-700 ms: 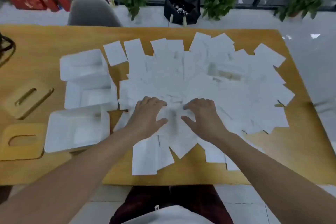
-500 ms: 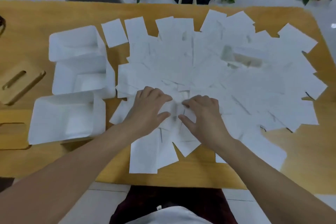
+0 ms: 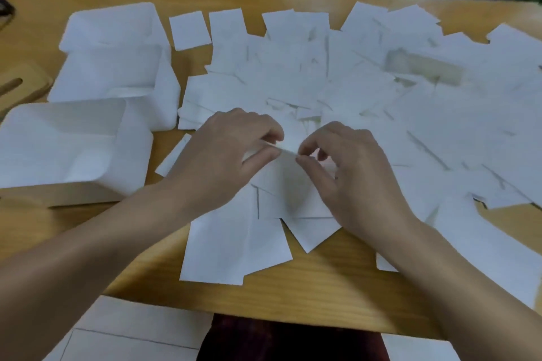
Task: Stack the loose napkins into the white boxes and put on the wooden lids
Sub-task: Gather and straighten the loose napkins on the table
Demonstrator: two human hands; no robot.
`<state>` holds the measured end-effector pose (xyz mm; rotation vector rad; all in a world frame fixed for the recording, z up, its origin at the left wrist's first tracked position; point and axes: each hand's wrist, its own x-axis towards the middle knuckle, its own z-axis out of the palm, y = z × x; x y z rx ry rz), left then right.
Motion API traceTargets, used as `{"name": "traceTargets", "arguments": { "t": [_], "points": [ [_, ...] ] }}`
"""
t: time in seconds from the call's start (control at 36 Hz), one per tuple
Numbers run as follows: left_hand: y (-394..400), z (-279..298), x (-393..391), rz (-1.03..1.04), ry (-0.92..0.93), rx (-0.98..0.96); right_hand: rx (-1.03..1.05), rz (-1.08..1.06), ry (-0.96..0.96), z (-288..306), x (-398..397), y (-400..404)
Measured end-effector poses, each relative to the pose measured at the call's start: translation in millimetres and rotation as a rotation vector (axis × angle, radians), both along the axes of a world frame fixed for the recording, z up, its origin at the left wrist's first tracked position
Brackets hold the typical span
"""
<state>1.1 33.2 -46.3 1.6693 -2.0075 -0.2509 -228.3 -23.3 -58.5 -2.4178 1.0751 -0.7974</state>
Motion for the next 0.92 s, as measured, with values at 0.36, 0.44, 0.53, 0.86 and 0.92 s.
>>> {"name": "traceTargets", "arguments": {
  "t": [0.36, 0.44, 0.53, 0.86, 0.92],
  "points": [
    [82.4, 22.1, -30.9, 0.100, 0.449, 0.037, 0.265, -0.008, -0.322, 35.5, -62.9, 59.3],
    [90.8, 7.6, -37.9, 0.113, 0.451, 0.151, 0.244, -0.063, -0.218, 20.0, -70.3, 62.0],
    [92.0, -7.8, -40.7, 0.170, 0.416, 0.185, 0.216, -0.115, -0.114, 2.6, -71.8, 64.4],
    [61.2, -20.2, -38.7, 0.201, 0.194, 0.165, -0.040, -0.181, 0.089, -4.8, -65.5, 32.1],
    [53.9, -20.2, -35.3, 0.187, 0.121, 0.165, -0.093, -0.183, 0.094, -3.7, -65.0, 18.2]
  ]
}}
